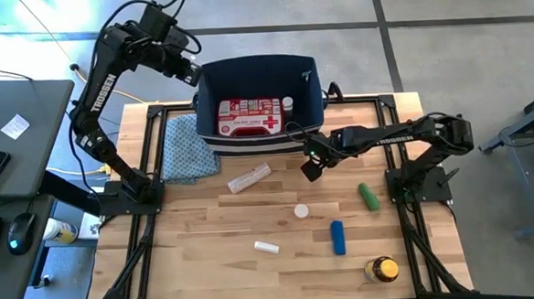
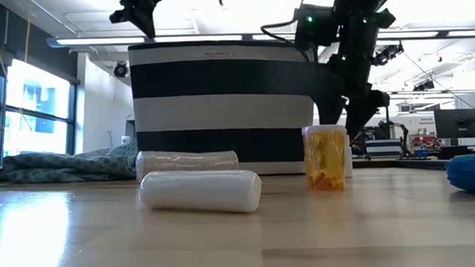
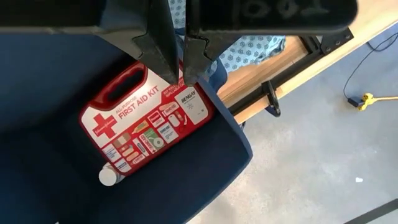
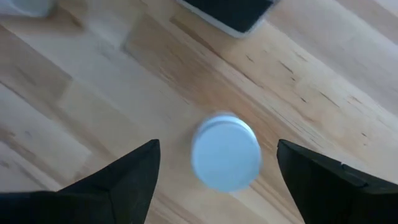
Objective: Pick & place medical supplies in basket/bin
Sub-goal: Put the white medicine bottle into the blue bin
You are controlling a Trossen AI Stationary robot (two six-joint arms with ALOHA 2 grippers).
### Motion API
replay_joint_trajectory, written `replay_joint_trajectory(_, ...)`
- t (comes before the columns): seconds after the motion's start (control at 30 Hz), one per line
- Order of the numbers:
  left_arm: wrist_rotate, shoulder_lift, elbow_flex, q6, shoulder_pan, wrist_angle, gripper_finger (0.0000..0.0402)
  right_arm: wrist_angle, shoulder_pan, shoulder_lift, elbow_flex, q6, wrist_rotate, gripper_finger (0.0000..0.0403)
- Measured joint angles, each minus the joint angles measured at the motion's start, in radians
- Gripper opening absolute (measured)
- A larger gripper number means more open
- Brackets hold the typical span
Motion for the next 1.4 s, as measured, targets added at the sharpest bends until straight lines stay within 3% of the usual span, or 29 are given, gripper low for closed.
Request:
replay_joint_trajectory(0.73, 0.009, 0.000, 0.019, -0.012, 0.000, -0.024, 0.0060, 0.017, 0.000, 0.000, -0.014, -0.001, 0.019, 0.0310)
replay_joint_trajectory(1.13, 0.014, 0.000, 0.019, -0.012, 0.000, -0.023, 0.0060, 0.018, 0.000, 0.000, -0.014, -0.001, 0.019, 0.0274)
replay_joint_trajectory(1.4, 0.095, 0.000, 0.019, -0.013, 0.000, -0.004, 0.0060, 0.033, 0.000, 0.000, -0.024, -0.001, 0.018, 0.0256)
